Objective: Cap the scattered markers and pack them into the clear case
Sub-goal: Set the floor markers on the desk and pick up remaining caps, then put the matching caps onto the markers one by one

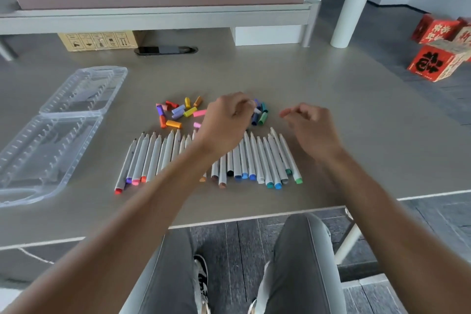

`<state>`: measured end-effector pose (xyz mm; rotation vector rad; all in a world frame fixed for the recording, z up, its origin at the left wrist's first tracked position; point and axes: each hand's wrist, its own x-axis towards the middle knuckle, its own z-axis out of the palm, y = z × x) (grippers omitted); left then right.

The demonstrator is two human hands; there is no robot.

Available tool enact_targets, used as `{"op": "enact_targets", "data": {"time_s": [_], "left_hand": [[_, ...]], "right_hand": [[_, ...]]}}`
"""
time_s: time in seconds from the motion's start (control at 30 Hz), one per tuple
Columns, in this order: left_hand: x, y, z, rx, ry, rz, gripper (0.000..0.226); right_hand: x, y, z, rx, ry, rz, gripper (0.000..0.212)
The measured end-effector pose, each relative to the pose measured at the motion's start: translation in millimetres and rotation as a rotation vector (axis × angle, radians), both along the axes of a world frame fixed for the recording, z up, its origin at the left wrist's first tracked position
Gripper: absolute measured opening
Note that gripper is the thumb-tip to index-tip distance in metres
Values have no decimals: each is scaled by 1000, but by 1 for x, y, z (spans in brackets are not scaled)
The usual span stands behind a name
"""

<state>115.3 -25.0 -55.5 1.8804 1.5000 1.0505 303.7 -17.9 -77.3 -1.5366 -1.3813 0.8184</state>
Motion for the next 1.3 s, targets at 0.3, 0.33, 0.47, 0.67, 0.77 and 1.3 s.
{"op": "enact_targets", "data": {"time_s": [0.3, 0.33, 0.47, 0.67, 0.77, 1.3], "left_hand": [[-3, -93, -12, 50, 354, -36, 40], [-2, -96, -13, 48, 346, -32, 41], [-6, -105, -21, 73, 300, -20, 44], [-16, -119, -27, 143, 128, -15, 36], [-20, -127, -27, 180, -50, 29, 25], [-64, -161, -16, -245, -1058, 127, 29]], "right_hand": [[2, -54, -21, 139, -405, 101, 23], [2, -56, -21, 140, -411, 93, 22], [1, -68, -19, 153, -406, 82, 22], [-1, -79, -18, 153, -457, 45, 23], [-10, -82, -17, 182, -508, -4, 19], [-102, -41, 20, -63, -849, 70, 15]]}}
